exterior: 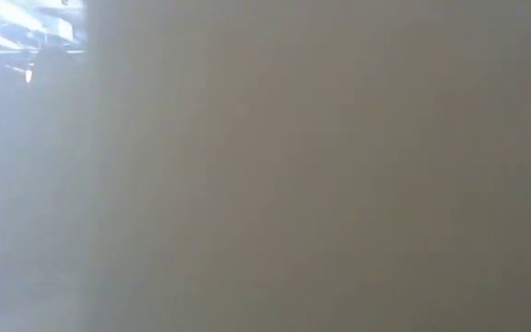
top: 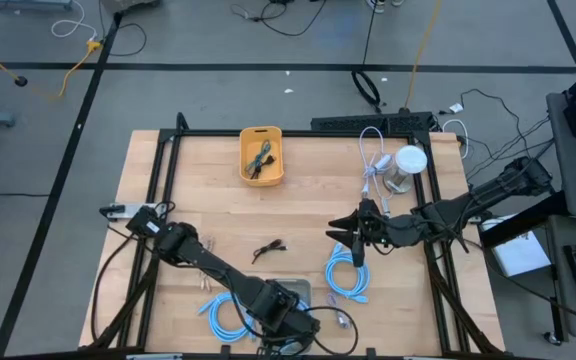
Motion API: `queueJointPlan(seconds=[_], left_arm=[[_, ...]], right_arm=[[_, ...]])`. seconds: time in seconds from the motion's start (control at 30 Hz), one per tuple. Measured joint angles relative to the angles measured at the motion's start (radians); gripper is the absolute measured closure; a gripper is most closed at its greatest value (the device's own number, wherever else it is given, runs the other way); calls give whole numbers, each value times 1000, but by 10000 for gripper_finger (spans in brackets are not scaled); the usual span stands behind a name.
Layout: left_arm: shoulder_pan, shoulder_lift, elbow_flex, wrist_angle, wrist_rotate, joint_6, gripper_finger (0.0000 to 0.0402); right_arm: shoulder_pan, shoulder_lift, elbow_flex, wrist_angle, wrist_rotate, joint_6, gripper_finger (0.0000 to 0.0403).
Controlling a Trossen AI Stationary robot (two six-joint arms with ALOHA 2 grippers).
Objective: Pick & Place USB Port
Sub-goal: Put the top blue video cable into the gray bin
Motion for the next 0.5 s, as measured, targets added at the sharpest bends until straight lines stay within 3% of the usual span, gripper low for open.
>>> queueJointPlan(seconds=[0.27,0.5], left_arm=[[8,0,0,-4,-41,-5,309],[9,0,0,-4,-43,0,281]], right_arm=[[0,0,0,6,0,0,269],[2,0,0,6,0,4,269]])
